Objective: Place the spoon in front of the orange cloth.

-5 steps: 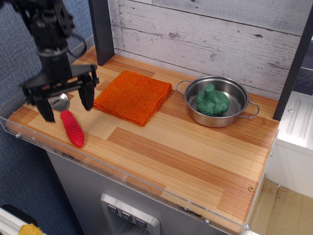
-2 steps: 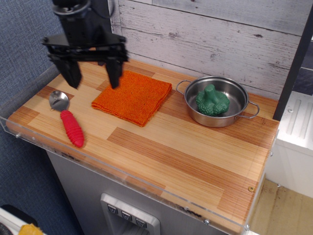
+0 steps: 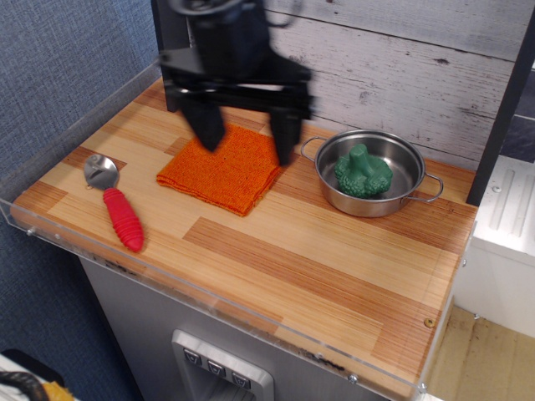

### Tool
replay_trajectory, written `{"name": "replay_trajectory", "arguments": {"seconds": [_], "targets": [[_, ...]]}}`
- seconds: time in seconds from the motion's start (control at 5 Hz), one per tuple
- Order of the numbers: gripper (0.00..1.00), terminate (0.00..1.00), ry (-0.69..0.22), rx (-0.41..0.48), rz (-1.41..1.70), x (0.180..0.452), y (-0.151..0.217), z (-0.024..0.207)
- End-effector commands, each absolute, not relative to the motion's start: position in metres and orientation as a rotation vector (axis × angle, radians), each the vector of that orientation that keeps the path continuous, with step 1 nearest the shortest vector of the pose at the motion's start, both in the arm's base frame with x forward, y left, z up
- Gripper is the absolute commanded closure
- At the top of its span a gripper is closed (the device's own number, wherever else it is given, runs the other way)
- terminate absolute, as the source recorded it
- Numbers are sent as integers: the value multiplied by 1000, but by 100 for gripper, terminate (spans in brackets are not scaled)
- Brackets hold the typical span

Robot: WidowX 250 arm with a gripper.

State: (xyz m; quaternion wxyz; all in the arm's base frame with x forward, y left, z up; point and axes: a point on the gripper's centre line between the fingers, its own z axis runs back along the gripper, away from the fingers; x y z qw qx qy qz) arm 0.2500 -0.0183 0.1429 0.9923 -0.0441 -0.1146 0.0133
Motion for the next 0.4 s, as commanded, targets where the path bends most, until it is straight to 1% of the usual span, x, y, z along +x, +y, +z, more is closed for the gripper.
{"name": "replay_trajectory", "arguments": {"seconds": [0.0, 0.2], "targets": [[0, 0, -258, -100, -109, 224, -49, 145], [0, 100, -258, -100, -109, 224, -49, 145]]}}
